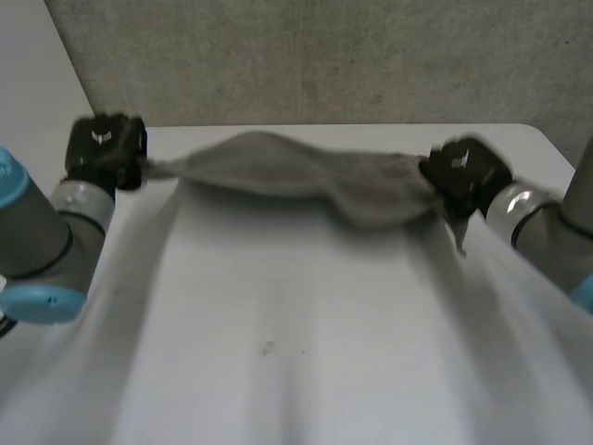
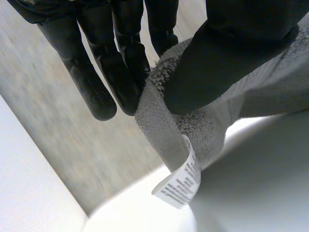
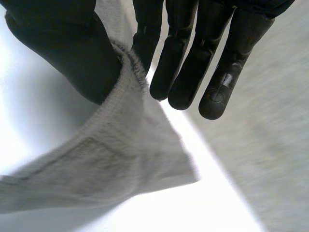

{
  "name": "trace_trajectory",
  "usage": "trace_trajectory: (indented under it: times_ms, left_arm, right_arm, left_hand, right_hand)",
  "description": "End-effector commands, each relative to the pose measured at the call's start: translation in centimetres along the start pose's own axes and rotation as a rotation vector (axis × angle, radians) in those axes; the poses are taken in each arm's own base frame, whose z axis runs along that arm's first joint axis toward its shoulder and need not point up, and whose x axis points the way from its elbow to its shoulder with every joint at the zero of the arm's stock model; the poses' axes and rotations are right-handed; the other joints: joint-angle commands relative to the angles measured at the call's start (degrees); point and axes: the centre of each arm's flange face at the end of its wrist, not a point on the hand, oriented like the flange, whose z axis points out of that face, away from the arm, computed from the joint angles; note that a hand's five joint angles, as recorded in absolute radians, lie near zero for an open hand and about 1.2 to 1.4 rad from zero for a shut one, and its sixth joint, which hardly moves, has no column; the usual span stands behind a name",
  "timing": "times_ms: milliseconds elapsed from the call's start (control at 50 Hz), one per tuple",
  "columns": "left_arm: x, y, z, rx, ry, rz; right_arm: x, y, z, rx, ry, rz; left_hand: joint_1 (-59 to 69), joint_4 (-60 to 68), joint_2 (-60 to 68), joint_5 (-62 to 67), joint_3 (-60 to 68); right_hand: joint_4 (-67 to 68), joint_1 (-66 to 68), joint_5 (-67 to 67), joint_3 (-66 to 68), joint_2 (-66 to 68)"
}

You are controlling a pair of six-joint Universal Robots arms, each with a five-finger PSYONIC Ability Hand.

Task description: Fold the towel.

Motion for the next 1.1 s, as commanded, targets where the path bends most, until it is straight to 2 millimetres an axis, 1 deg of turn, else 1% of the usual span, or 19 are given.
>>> trace_trajectory:
  times_ms: [20, 160, 200, 220, 240, 260, 300, 360, 540, 760, 800, 820, 840, 880, 920, 940, 980, 1040, 1100]
  left_arm:
    - [1.2, 4.8, -3.7, -0.178, 0.064, 0.011]
    - [0.6, 4.5, -3.9, -0.172, 0.051, 0.011]
    - [0.5, 4.3, -4.0, -0.167, 0.050, 0.010]
    - [0.5, 4.0, -4.0, -0.159, 0.051, 0.010]
    - [0.5, 4.0, -4.0, -0.159, 0.051, 0.010]
    - [0.5, 3.9, -4.0, -0.156, 0.050, 0.009]
    - [0.5, 3.8, -4.1, -0.155, 0.049, 0.007]
    - [0.5, 3.5, -4.3, -0.148, 0.051, 0.007]
    - [0.6, 3.5, -4.5, -0.150, 0.054, 0.006]
    - [0.5, 3.7, -4.6, -0.160, 0.053, 0.004]
    - [0.5, 3.8, -4.6, -0.164, 0.055, 0.003]
    - [0.5, 3.8, -4.6, -0.164, 0.055, 0.003]
    - [0.6, 3.7, -4.7, -0.165, 0.058, 0.003]
    - [0.6, 3.4, -4.8, -0.161, 0.055, 0.004]
    - [0.3, 2.0, -5.3, -0.146, 0.052, 0.006]
    - [0.3, 2.0, -5.3, -0.146, 0.052, 0.006]
    - [-0.1, 0.4, -6.0, -0.136, 0.048, 0.008]
    - [-0.3, -0.6, -6.5, -0.135, 0.048, 0.012]
    - [-1.0, -3.5, -8.6, -0.151, 0.051, 0.018]
  right_arm:
    - [-3.7, 5.9, -0.5, -0.128, -0.157, 0.108]
    - [-2.2, 7.3, -0.3, -0.125, -0.123, 0.236]
    - [-1.1, 7.8, -0.2, -0.126, -0.082, 0.335]
    - [-1.1, 7.8, -0.2, -0.126, -0.081, 0.335]
    - [-0.7, 8.1, -0.1, -0.132, -0.061, 0.373]
    - [-0.7, 8.1, -0.1, -0.132, -0.061, 0.373]
    - [0.0, 8.8, -0.2, -0.141, -0.030, 0.438]
    - [0.6, 9.5, -0.2, -0.147, -0.004, 0.472]
    - [0.8, 10.6, -0.5, -0.182, 0.018, 0.558]
    - [0.4, 12.2, 0.0, -0.230, 0.040, 0.743]
    - [0.9, 12.6, 0.0, -0.234, 0.061, 0.798]
    - [0.9, 12.6, 0.0, -0.234, 0.061, 0.799]
    - [1.3, 12.4, -0.1, -0.224, 0.072, 0.808]
    - [2.0, 12.1, -0.2, -0.207, 0.086, 0.802]
    - [4.1, 9.9, -0.6, -0.125, 0.125, 0.729]
    - [4.1, 9.9, -0.6, -0.124, 0.125, 0.728]
    - [6.5, 5.9, -1.9, -0.019, 0.152, 0.601]
    - [7.2, 4.4, -2.6, 0.011, 0.165, 0.541]
    - [7.3, 1.7, -4.9, 0.014, 0.160, 0.357]
  left_hand:
    - [12.7, 10.3, 10.3, 11.2, 10.3]
    - [12.7, 10.3, 10.3, 11.2, 10.3]
    - [12.7, 10.3, 10.3, 11.2, 10.3]
    - [12.7, 10.3, 10.3, 11.2, 10.3]
    - [12.7, 10.3, 10.3, 11.2, 10.3]
    - [12.7, 10.3, 10.3, 11.2, 10.3]
    - [12.7, 10.3, 10.3, 11.2, 10.3]
    - [12.7, 10.3, 10.3, 11.2, 10.3]
    - [12.7, 10.3, 10.3, 11.2, 10.3]
    - [12.7, 10.3, 10.3, 11.2, 10.3]
    - [12.7, 10.3, 10.3, 11.2, 10.3]
    - [12.7, 10.3, 10.3, 11.2, 10.3]
    - [12.7, 10.3, 10.3, 11.2, 10.3]
    - [12.7, 10.3, 10.3, 11.2, 10.3]
    - [12.7, 10.3, 10.3, 11.2, 10.3]
    - [12.7, 10.3, 10.3, 11.2, 10.3]
    - [12.7, 10.3, 10.3, 11.2, 10.3]
    - [12.7, 10.3, 10.3, 11.2, 10.3]
    - [12.7, 10.3, 10.3, 11.2, 10.3]
  right_hand:
    - [11.2, 18.8, 16.8, 11.6, 12.3]
    - [9.4, 17.0, 15.0, 9.8, 10.5]
    - [-5.3, 2.3, 0.3, -4.9, -4.2]
    - [-5.4, 2.2, 0.2, -5.0, -4.3]
    - [-15.2, -7.6, -9.6, -14.8, -14.1]
    - [-15.3, -7.7, -9.7, -14.9, -14.2]
    - [-27.1, -19.4, -21.4, -26.6, -25.9]
    - [-30.6, -23.0, -25.0, -30.2, -29.5]
    - [-33.2, -25.5, -27.5, -32.7, -32.0]
    - [-27.6, -20.0, -22.0, -27.2, -26.5]
    - [-6.4, 1.3, -0.8, -5.9, -5.3]
    - [-6.3, 1.4, -0.6, -5.8, -5.1]
    - [11.0, 18.7, 16.7, 11.5, 12.1]
    - [11.2, 18.8, 16.8, 11.6, 12.3]
    - [11.2, 18.8, 16.8, 11.6, 12.3]
    - [11.2, 18.8, 16.8, 11.6, 12.3]
    - [11.2, 18.8, 16.8, 11.6, 12.3]
    - [11.2, 18.8, 16.8, 11.6, 12.3]
    - [11.2, 18.8, 16.8, 11.6, 12.3]
